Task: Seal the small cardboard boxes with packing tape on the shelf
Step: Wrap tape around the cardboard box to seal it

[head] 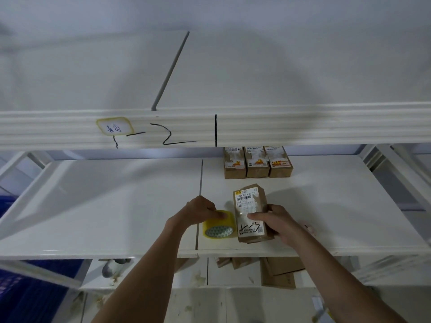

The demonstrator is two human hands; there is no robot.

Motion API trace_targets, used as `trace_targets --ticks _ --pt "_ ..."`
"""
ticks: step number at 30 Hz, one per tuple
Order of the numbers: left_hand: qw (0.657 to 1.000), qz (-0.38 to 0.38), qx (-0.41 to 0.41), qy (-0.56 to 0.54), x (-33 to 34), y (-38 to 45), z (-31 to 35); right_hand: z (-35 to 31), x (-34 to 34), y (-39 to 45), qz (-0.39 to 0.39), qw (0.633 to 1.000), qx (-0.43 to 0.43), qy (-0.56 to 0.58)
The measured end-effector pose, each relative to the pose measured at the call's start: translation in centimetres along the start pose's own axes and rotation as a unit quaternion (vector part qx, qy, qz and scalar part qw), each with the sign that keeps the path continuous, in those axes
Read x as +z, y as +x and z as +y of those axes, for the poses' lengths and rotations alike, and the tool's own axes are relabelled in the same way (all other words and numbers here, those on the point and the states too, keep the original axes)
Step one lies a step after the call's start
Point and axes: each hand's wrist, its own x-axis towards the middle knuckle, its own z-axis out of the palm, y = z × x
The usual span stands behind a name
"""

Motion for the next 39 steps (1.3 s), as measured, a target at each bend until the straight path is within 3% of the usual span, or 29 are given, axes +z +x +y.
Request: trace_targets --ticks 5,13,18,22,39 --pt "0.989 0.040 -0.013 0.145 0.1 -0.2 0.9 0.4 -0.7 -0.3 -0.015 1.000 -0.006 -0.015" --pt "0.985 0.036 -0.021 0.165 0.1 -0.2 0.9 0.1 -1.2 -1.1 -0.051 0.998 -0.006 0.045" --pt "0.993 0.041 0.004 0.112 0.0 -0.5 1.4 0.1 -1.9 -1.8 -0.096 0.990 0.003 0.099" --pt "0.999 0.020 -0.004 -0.025 -0.1 -0.5 1.1 0.1 -2.2 -2.1 -0.113 0.985 0.001 0.127" --pt "0.996 0.084 0.010 -0.008 0.7 -1.2 3.6 0.1 -0.3 -3.1 -0.112 0.956 0.016 0.270"
